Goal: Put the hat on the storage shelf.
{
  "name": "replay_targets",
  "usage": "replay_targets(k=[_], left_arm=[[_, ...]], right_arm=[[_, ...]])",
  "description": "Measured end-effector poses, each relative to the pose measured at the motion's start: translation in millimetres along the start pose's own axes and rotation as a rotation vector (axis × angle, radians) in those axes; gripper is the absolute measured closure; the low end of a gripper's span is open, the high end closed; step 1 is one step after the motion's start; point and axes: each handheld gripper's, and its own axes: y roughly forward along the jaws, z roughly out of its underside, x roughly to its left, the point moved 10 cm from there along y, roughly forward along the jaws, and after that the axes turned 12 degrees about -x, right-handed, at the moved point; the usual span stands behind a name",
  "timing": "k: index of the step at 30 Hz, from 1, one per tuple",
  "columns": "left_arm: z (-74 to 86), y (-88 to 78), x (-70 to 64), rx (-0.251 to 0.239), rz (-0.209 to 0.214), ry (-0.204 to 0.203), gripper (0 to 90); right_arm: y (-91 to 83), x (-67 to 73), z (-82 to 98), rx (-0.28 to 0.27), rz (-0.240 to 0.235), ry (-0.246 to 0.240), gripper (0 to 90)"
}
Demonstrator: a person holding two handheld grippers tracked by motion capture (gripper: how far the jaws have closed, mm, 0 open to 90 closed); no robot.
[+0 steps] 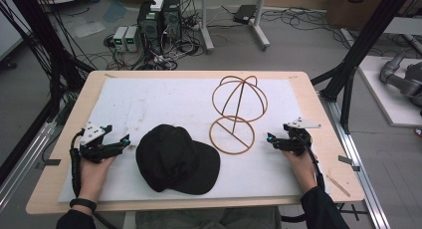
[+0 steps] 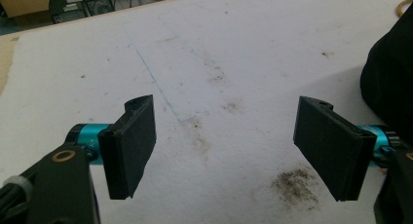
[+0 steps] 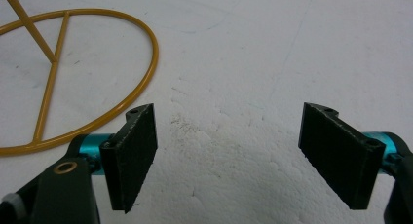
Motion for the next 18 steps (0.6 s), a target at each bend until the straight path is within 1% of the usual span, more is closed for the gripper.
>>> replay_targets(k=[1, 3, 4, 6, 7, 8, 10, 14, 15, 16, 17, 18], left_arm=[[0.0, 0.0, 0.0, 0.000, 0.000, 0.000, 23.6], [-1.8, -1.7, 0.7, -0.024, 0.002, -0.010, 23.6], [-2.1, -2.6, 0.5, -0.027, 0.006, -0.011, 23.6], [-2.7, -3.1, 0.2, -0.037, 0.007, -0.010, 23.5], [-2.9, -3.3, -0.2, -0.039, 0.008, -0.008, 23.6], [-2.9, -3.4, -0.1, -0.039, 0.008, -0.002, 23.5], [-2.9, -3.0, -0.4, -0.039, 0.007, -0.003, 23.5], [-1.9, -2.1, -0.4, -0.025, 0.007, 0.001, 23.4], [-1.3, -1.2, -2.2, -0.017, 0.009, 0.014, 23.4], [-1.3, -1.2, -2.2, -0.017, 0.009, 0.014, 23.5], [-0.6, -0.7, -3.4, -0.007, 0.009, 0.033, 23.5], [-0.6, -0.7, -3.4, -0.007, 0.009, 0.033, 23.5]], right_arm=[[0.2, -0.3, 0.0, 0.001, -0.001, 0.001, 22.5], [0.5, -1.1, 0.2, 0.003, -0.003, -0.001, 23.5], [0.6, -0.6, 0.4, 0.005, -0.005, 0.005, 23.5], [0.6, -0.8, 0.6, 0.007, -0.006, 0.004, 23.5], [0.6, -0.8, 0.7, 0.008, -0.004, 0.011, 23.7], [0.6, -0.8, 0.7, 0.008, -0.004, 0.011, 23.7], [0.8, -1.2, 0.4, 0.006, -0.007, 0.015, 23.7], [0.4, -0.6, 0.7, 0.008, -0.010, 0.015, 23.7], [0.2, -0.6, 0.6, 0.008, -0.008, 0.012, 23.7], [0.3, -0.5, 0.6, 0.007, -0.008, 0.009, 23.6], [0.5, -0.3, 0.4, 0.004, -0.010, 0.006, 23.5], [0.3, 0.3, 0.5, 0.006, -0.011, 0.006, 23.2]])
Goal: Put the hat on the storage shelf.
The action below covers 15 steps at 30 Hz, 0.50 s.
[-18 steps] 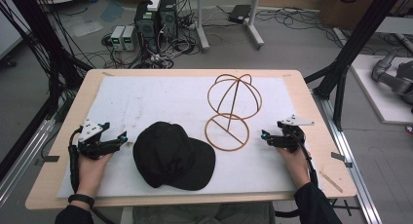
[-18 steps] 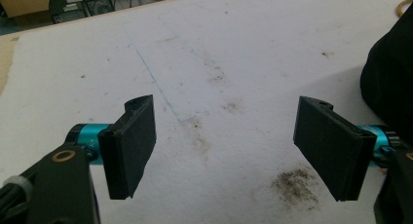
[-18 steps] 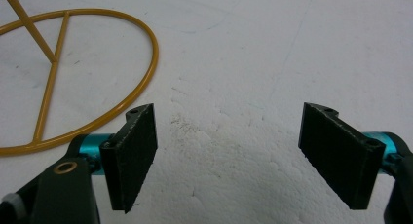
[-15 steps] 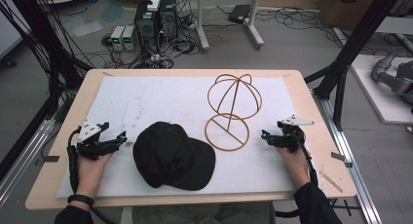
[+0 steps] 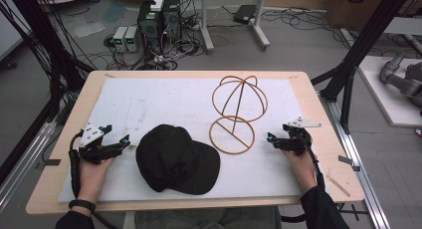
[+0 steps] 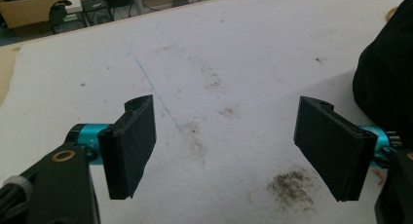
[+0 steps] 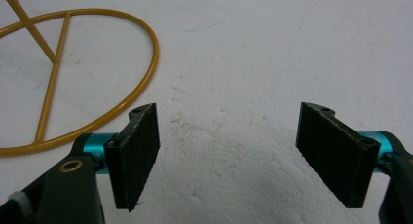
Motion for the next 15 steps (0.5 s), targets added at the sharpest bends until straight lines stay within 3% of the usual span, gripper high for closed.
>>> replay_targets(k=[4, 8, 15], left_arm=[[-0.9, -0.2, -1.5, -0.009, 0.003, 0.016, 23.7], [-1.9, -3.9, -6.4, 0.023, 0.008, -0.029, 23.7], [-40.9, -25.1, -33.3, -0.062, 0.058, -0.014, 23.7]], right_arm=[[0.0, 0.2, 0.1, 0.001, 0.001, -0.003, 23.0], [0.2, -0.5, -0.1, -0.001, -0.001, 0.001, 23.1], [0.5, -0.7, 0.4, 0.005, 0.000, 0.007, 23.4]])
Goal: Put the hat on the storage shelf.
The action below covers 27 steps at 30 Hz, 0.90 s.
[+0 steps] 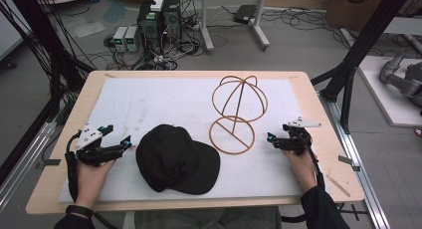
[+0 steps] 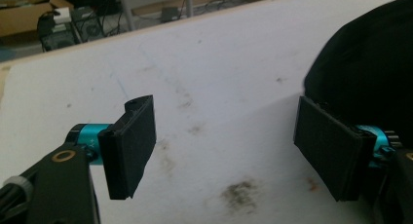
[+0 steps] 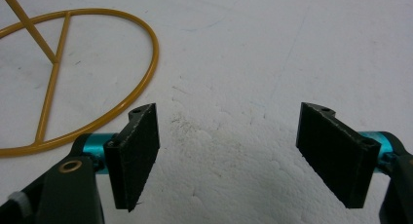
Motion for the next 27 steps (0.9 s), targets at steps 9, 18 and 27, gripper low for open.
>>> replay_targets(k=[9, 18, 27], left_arm=[[-26.7, -38.0, -64.7, -0.058, 0.119, -0.070, 26.8], [-37.6, -47.9, -120.0, -0.065, 0.262, -0.089, 29.9], [-29.8, -43.8, -153.7, 0.001, 0.347, -0.125, 33.8]], right_arm=[[0.3, 0.5, 0.2, 0.002, -0.001, -0.012, 23.4], [0.7, 1.0, 0.7, 0.008, 0.006, -0.022, 23.4], [0.7, 1.1, 1.0, 0.012, 0.006, -0.024, 23.4]])
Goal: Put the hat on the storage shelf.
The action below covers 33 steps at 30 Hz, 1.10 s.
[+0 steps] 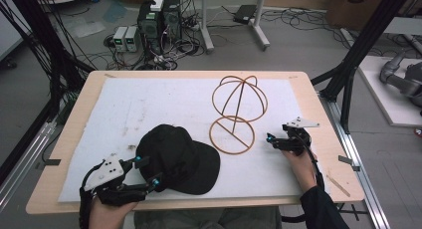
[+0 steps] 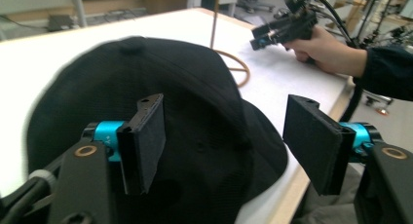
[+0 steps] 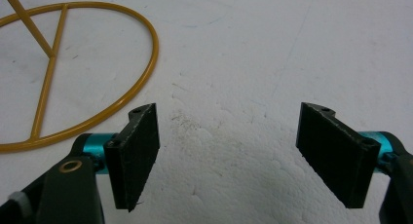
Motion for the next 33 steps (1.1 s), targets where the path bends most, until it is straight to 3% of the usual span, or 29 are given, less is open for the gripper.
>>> replay_targets(k=[7, 16, 23, 29, 33], left_arm=[[12.7, 12.2, -9.0, 0.068, 0.003, -0.007, 37.1], [24.0, 22.7, -6.0, 0.121, -0.022, -0.033, 41.7], [26.1, 27.1, -3.3, 0.125, -0.037, -0.059, 45.1], [29.1, 27.7, 0.7, 0.120, -0.047, -0.090, 57.6], [36.6, 32.6, -1.8, 0.132, -0.041, -0.118, 56.8]], right_arm=[[0.0, 0.0, 0.0, -0.001, -0.001, 0.000, 23.4], [0.2, 0.1, 0.0, -0.001, -0.002, -0.004, 23.6], [0.4, 0.5, 0.2, 0.002, 0.000, -0.006, 24.0], [0.5, 1.0, 0.6, 0.007, 0.002, -0.008, 24.3], [0.7, 0.5, 0.6, 0.006, 0.001, -0.011, 24.3]])
